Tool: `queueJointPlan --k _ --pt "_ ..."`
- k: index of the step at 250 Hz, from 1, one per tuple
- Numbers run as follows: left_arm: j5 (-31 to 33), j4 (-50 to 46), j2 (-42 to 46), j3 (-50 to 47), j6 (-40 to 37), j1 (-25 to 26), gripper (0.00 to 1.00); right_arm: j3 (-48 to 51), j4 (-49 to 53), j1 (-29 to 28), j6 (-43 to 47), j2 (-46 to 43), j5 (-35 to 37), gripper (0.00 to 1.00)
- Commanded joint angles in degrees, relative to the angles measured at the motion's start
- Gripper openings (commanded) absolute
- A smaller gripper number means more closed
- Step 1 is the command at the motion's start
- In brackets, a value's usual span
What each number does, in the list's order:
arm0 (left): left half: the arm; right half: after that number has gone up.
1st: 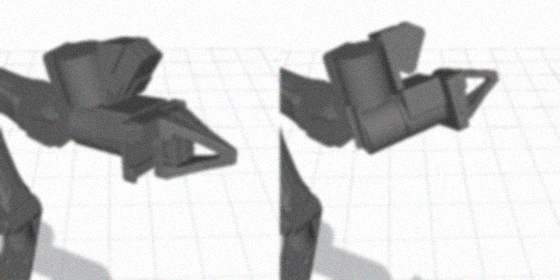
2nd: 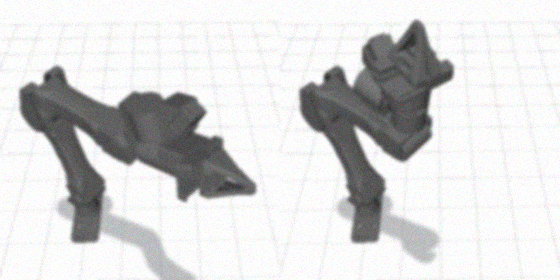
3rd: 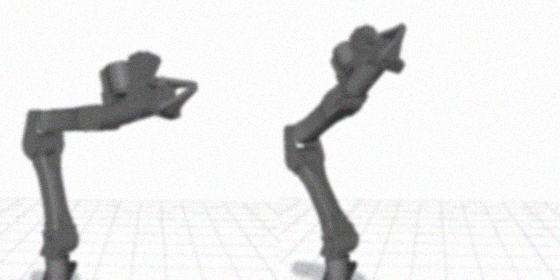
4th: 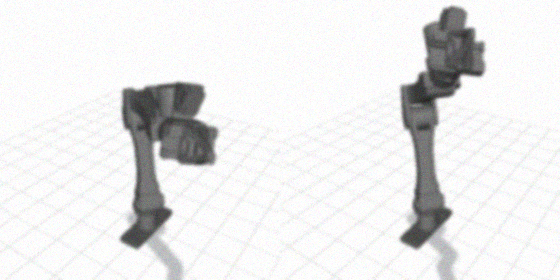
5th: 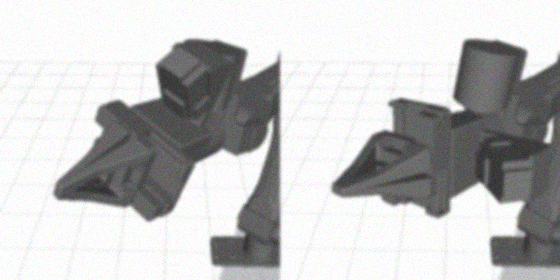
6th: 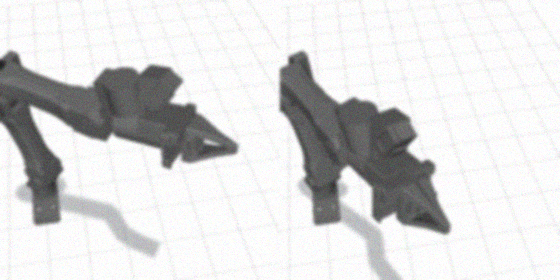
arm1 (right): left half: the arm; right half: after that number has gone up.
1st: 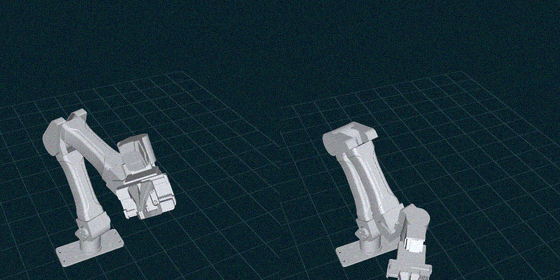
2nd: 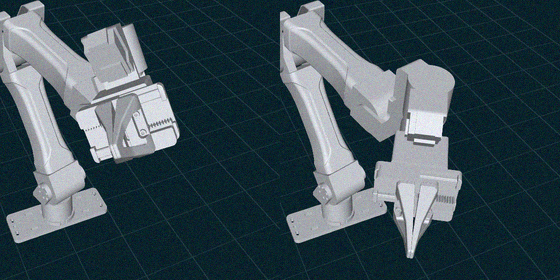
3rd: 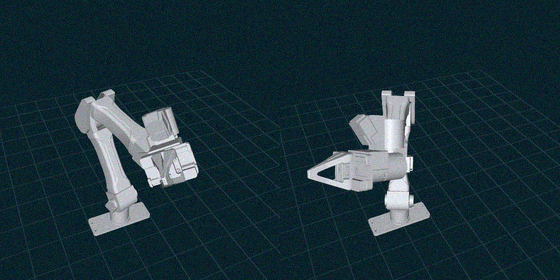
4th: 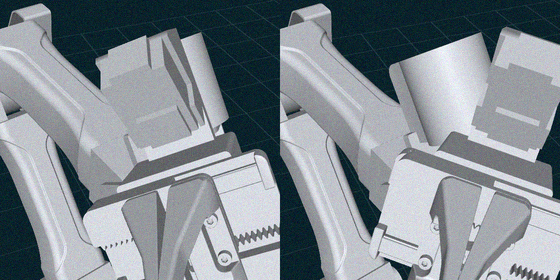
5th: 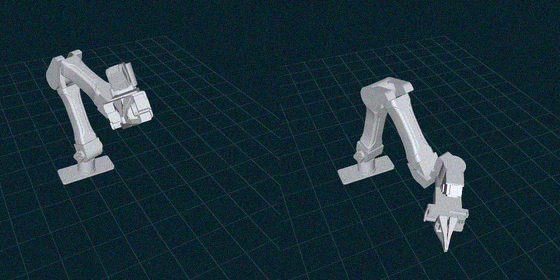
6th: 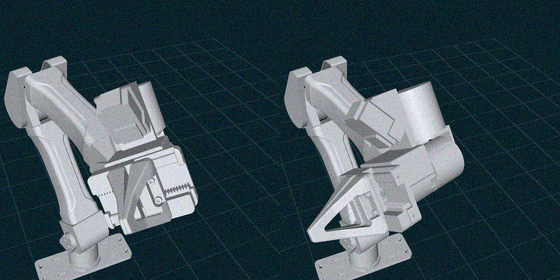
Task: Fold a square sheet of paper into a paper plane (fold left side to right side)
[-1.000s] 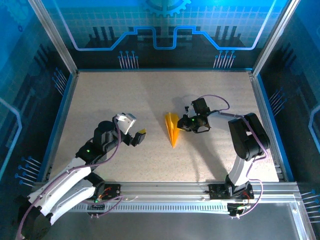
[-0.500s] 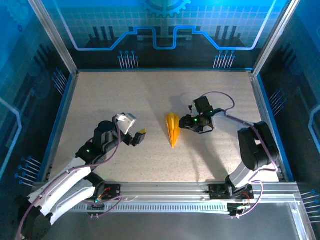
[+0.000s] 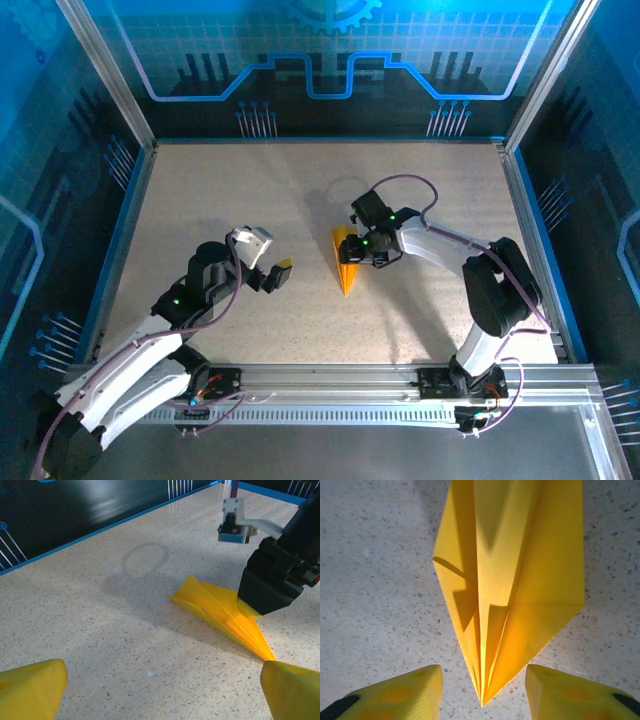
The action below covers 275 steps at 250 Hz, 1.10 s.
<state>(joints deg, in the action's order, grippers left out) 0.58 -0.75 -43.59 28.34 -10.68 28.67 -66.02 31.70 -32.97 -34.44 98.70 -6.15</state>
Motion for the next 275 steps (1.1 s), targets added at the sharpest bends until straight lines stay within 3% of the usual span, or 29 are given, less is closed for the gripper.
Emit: queueJointPlan --k 1,141,230,275 --pt "-1.1 1.1 0.8 1.5 -0.9 -0.3 1.00 -2.0 2.1 -1.0 0.0 2.0 0.5 0.47" --pt "-1.0 0.8 0.7 1.5 -1.0 -0.2 1.00 -4.7 2.0 -1.9 0.2 7.1 1.5 0.43" --pt "-0.9 0.7 0.8 1.5 -1.0 -0.3 1.00 -6.5 3.8 -2.5 0.2 10.4 4.8 0.23" --pt "-0.8 0.7 0.8 1.6 -1.1 -0.2 1.00 -7.7 4.5 -3.0 -0.1 12.3 6.3 0.20"
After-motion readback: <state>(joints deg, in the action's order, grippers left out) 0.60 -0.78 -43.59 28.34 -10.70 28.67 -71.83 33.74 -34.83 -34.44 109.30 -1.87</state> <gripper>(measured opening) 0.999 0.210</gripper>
